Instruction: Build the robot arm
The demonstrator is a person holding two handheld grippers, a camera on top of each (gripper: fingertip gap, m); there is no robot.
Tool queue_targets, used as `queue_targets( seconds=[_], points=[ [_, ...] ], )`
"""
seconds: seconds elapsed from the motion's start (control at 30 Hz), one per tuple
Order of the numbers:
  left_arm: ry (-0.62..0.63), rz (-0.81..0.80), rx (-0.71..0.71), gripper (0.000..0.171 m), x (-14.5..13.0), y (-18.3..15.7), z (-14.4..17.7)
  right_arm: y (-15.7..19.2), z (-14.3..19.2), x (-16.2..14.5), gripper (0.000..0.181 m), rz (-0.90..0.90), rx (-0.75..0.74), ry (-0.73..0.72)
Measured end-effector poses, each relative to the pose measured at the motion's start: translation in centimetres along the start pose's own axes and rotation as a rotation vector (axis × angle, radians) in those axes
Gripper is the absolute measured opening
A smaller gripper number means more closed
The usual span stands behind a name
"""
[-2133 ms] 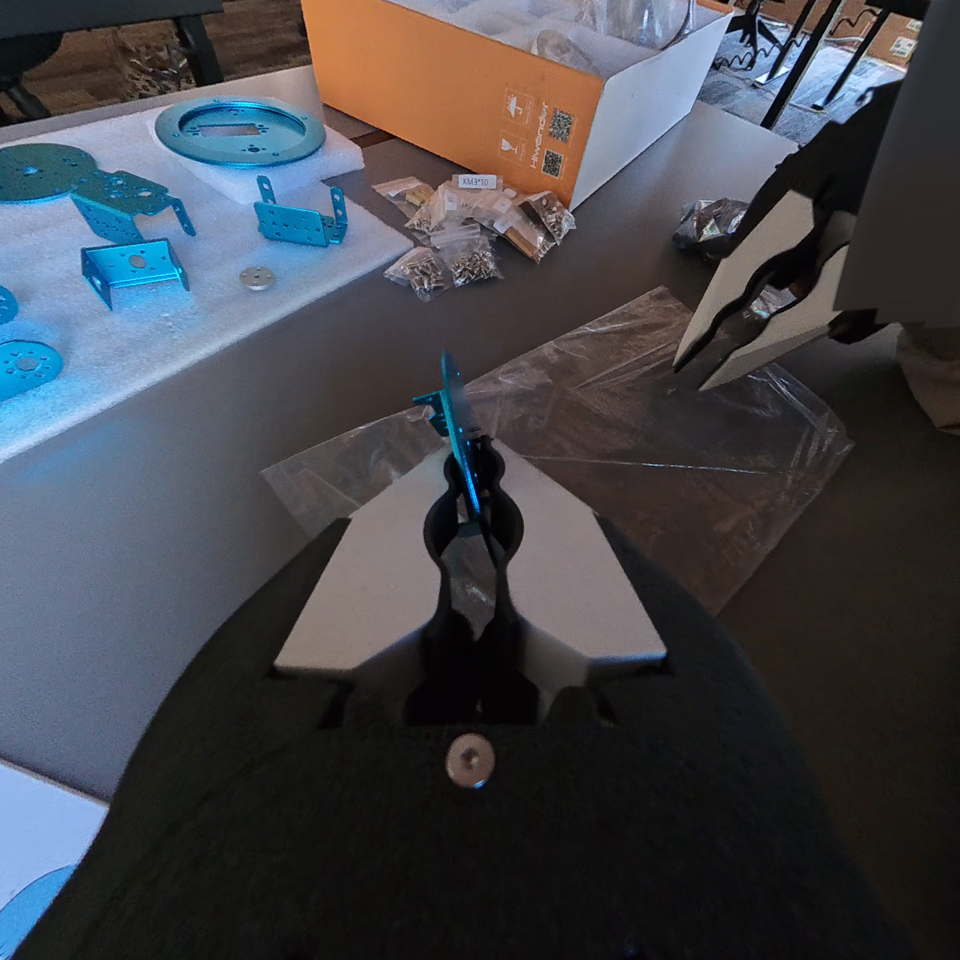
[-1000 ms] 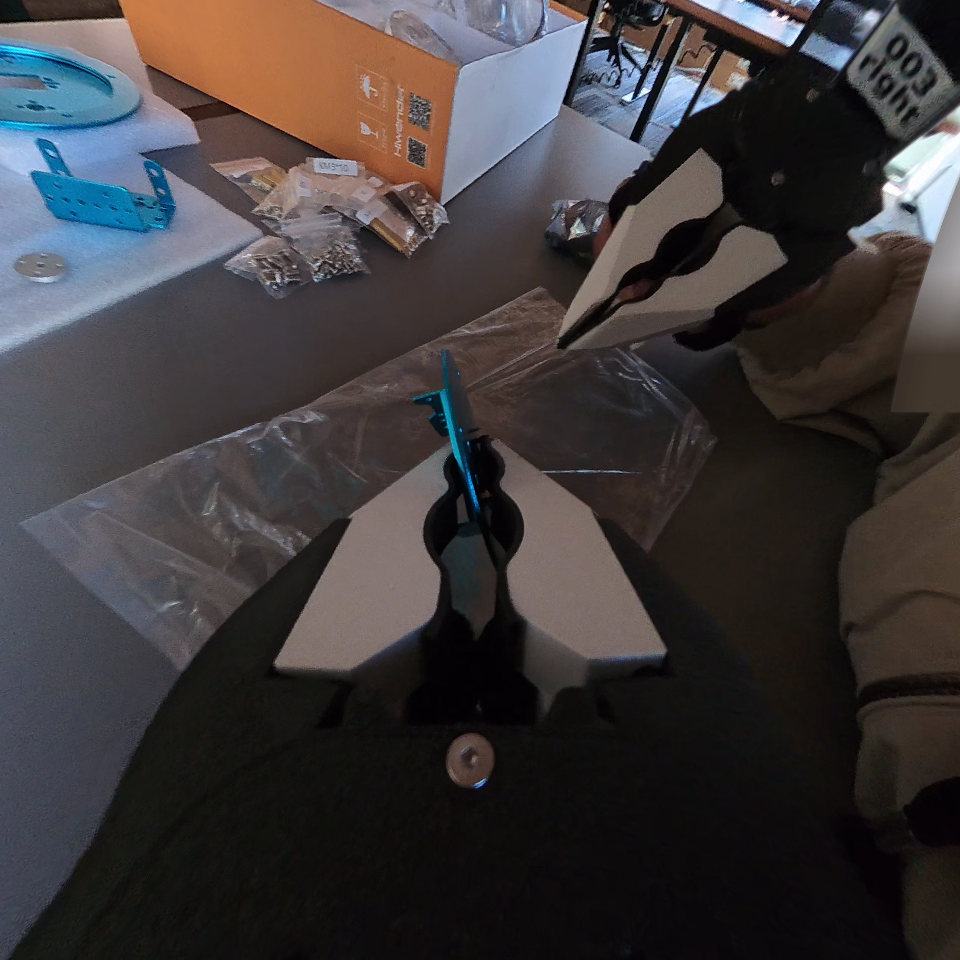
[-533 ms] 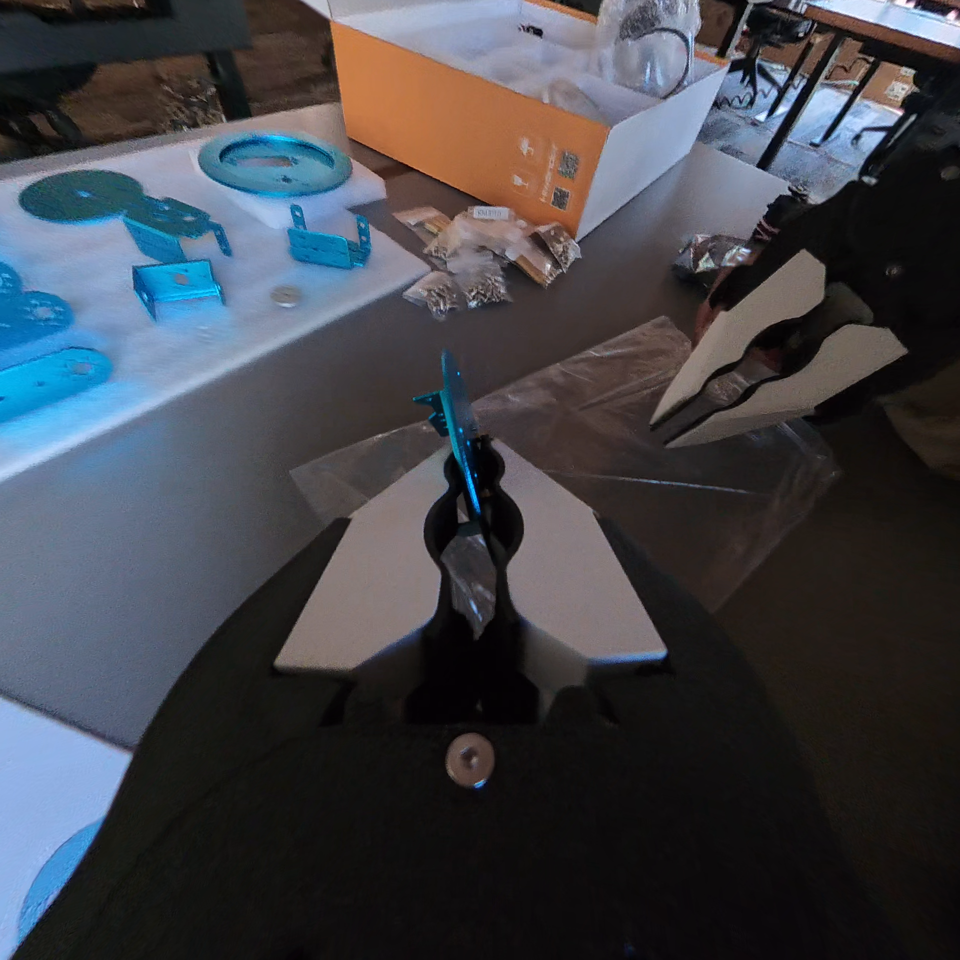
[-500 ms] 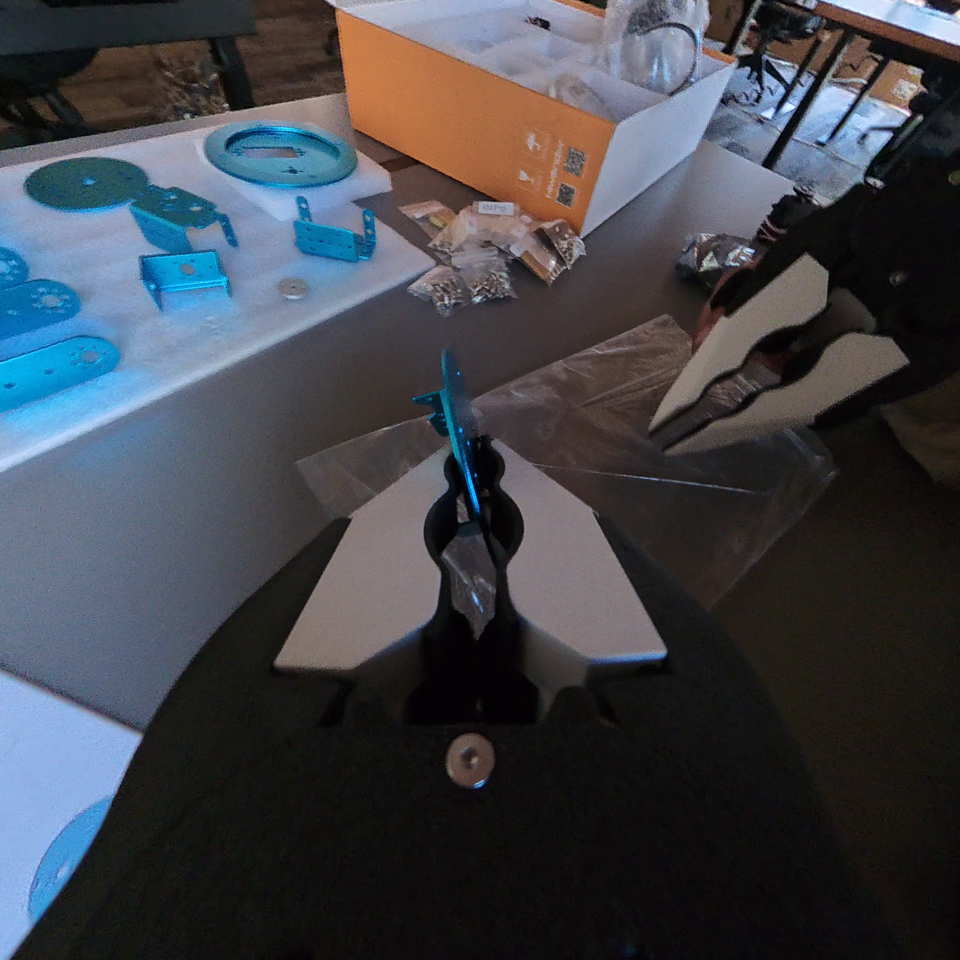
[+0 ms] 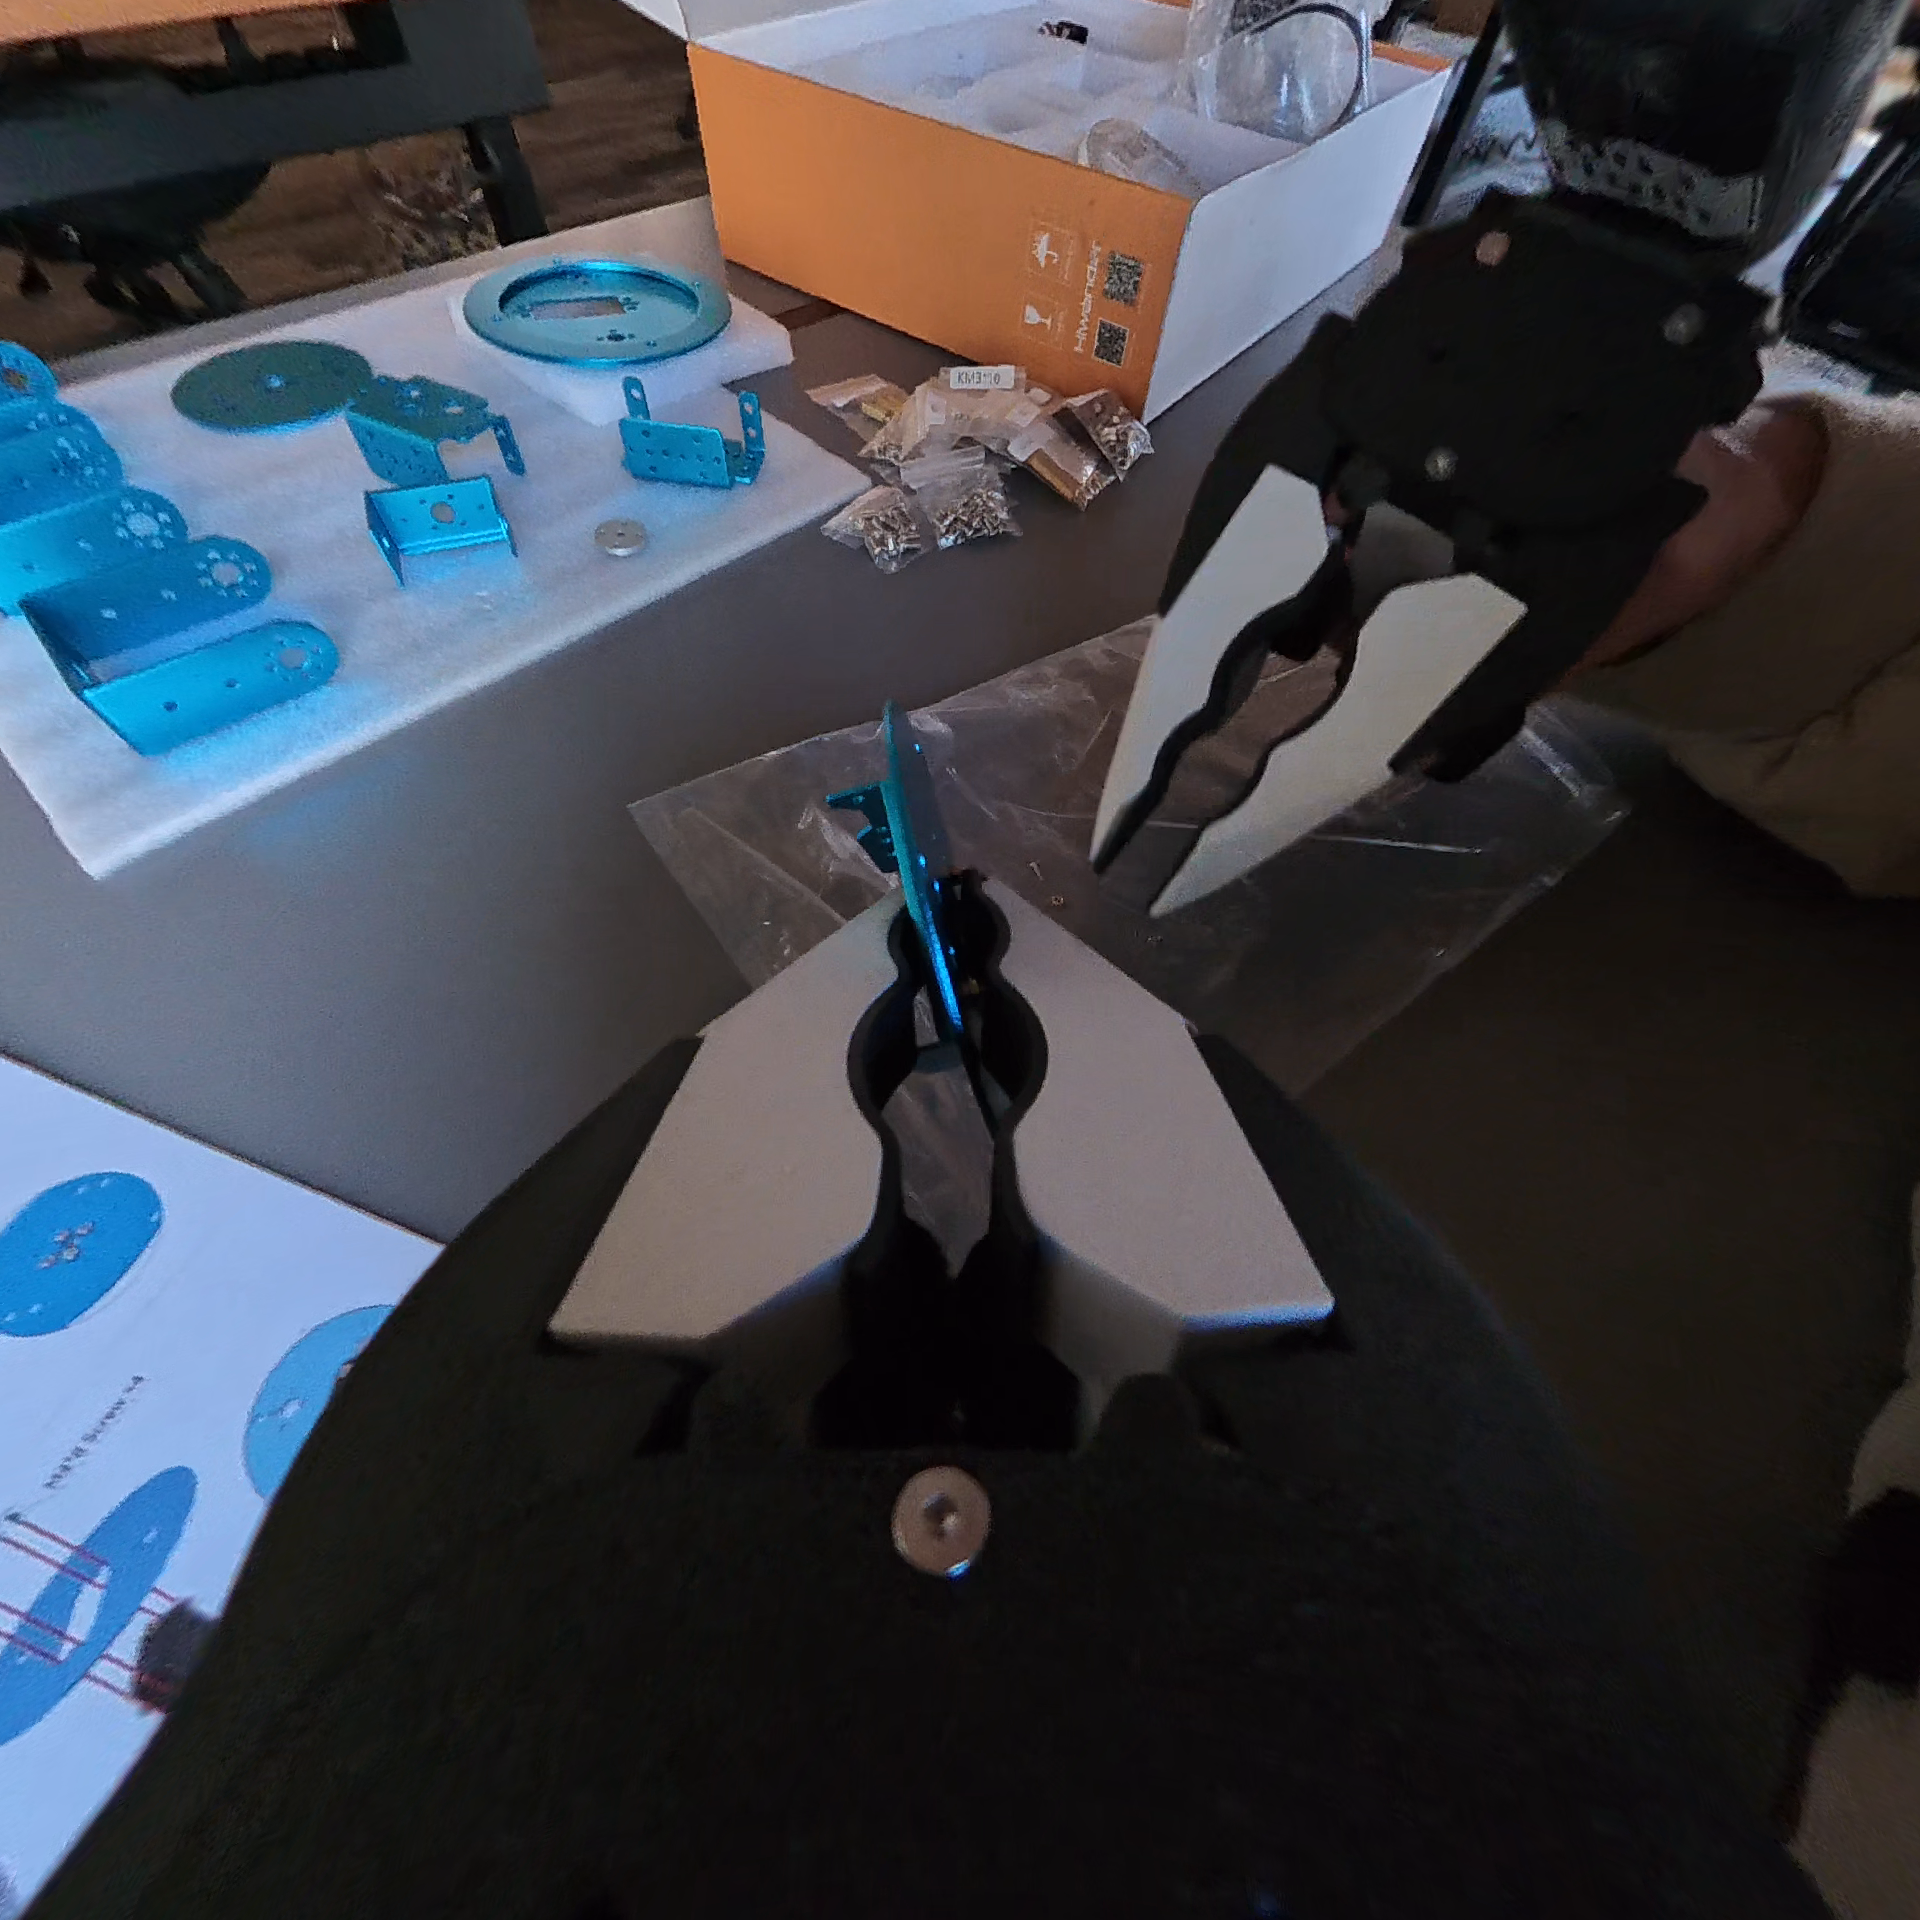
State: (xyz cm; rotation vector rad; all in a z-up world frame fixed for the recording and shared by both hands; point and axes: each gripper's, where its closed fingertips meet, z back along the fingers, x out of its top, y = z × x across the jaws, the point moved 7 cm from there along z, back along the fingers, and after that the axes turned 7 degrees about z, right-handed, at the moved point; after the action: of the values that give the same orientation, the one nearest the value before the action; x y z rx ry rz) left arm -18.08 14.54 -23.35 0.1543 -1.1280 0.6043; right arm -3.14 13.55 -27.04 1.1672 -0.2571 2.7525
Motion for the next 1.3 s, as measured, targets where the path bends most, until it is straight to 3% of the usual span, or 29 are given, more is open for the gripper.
queue_targets(
  seconds=[0.2, 0.3, 0.4, 0.5, 0.63, 0.8, 0.9, 0.97, 1.0, 1.17, 1.3],
  points=[
    [0.004, -0.288, 0.213, 0.003, 0.1, 1.1, 1.7, -1.1, 2.0, -0.1, 0.016, -0.055, -0.075, -0.094],
    [0.005, -0.592, 0.182, 0.003, -0.6, -1.0, 1.8, -0.9, 2.1, 0.6, 0.034, -0.082, -0.014, -0.164],
    [0.041, -0.946, 0.283, 0.003, -1.8, -2.6, 0.3, 0.1, 2.8, 2.6, 0.029, -0.097, 0.081, -0.332],
    [0.040, -1.263, 0.440, 0.003, -2.1, -3.0, -1.0, -0.4, 3.7, 2.7, 0.027, -0.224, 0.156, -0.398],
    [-0.019, -1.441, 0.533, 0.003, -1.8, -4.0, -2.1, -1.5, 3.6, 2.1, 0.040, -0.547, 0.303, -0.462],
    [-0.071, -1.604, 0.657, 0.003, -1.4, -4.9, -3.2, -1.6, 3.1, 0.8, 0.006, -0.818, 0.485, -0.499],
    [-0.071, -1.540, 0.670, 0.005, -1.6, -5.3, -4.2, -2.0, 3.4, -0.2, 0.002, -0.900, 0.546, -0.503],
    [-0.044, -1.429, 0.613, 0.033, -2.2, -5.6, -4.6, -2.2, 3.6, -1.5, 0.000, -0.904, 0.525, -0.444],
    [-0.034, -1.341, 0.554, 0.036, -2.5, -5.8, -4.4, -2.6, 4.0, -2.4, 0.000, -0.922, 0.512, -0.422],
    [-0.058, -0.877, 0.328, 0.038, -2.7, -4.9, -2.2, -4.0, 6.2, -6.9, 0.000, -0.974, 0.428, -0.330],
    [-0.003, -0.526, 0.158, 0.036, -2.5, -2.6, -1.5, -3.2, 5.9, -8.4, 0.000, -0.953, 0.425, -0.197]
  ],
)
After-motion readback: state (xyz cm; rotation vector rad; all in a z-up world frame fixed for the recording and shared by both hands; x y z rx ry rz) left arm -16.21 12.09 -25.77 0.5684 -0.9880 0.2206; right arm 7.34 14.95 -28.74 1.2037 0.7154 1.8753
